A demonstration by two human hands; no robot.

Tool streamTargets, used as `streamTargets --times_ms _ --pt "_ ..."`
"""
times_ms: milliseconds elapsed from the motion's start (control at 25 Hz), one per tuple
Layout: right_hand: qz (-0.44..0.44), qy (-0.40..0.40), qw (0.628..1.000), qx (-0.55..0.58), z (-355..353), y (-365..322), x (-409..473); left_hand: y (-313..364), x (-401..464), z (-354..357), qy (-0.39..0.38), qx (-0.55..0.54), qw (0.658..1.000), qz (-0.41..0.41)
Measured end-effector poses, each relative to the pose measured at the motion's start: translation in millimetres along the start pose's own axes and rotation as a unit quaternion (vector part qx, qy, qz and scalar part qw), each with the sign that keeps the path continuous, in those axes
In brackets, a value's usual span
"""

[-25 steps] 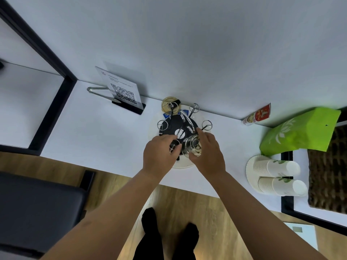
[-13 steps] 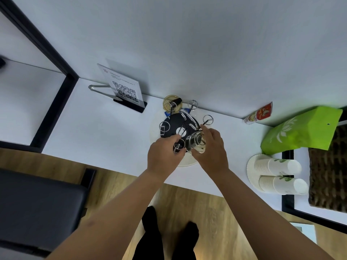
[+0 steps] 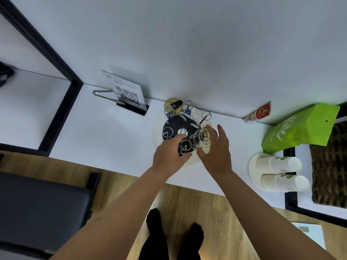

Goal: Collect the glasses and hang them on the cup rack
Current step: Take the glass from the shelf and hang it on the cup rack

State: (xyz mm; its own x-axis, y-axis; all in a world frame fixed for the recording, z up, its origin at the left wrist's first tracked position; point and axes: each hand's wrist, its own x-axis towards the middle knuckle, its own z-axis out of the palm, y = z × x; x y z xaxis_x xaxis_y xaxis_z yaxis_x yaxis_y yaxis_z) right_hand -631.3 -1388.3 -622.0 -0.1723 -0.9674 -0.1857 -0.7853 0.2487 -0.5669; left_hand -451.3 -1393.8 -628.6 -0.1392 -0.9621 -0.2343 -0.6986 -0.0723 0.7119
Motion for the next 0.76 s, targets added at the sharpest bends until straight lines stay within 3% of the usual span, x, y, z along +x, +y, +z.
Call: streamTargets --times_ms 560,760 --pt "-0.040 0.012 0.999 0.000 -18 0 -44 -7 -18 -28 -0.006 0.030 0.999 -0.016" --pt "-0.089 -0.012 0.996 0.006 -52 -4 -58 25 -47 -45 0.016 0.025 1.000 -0.003"
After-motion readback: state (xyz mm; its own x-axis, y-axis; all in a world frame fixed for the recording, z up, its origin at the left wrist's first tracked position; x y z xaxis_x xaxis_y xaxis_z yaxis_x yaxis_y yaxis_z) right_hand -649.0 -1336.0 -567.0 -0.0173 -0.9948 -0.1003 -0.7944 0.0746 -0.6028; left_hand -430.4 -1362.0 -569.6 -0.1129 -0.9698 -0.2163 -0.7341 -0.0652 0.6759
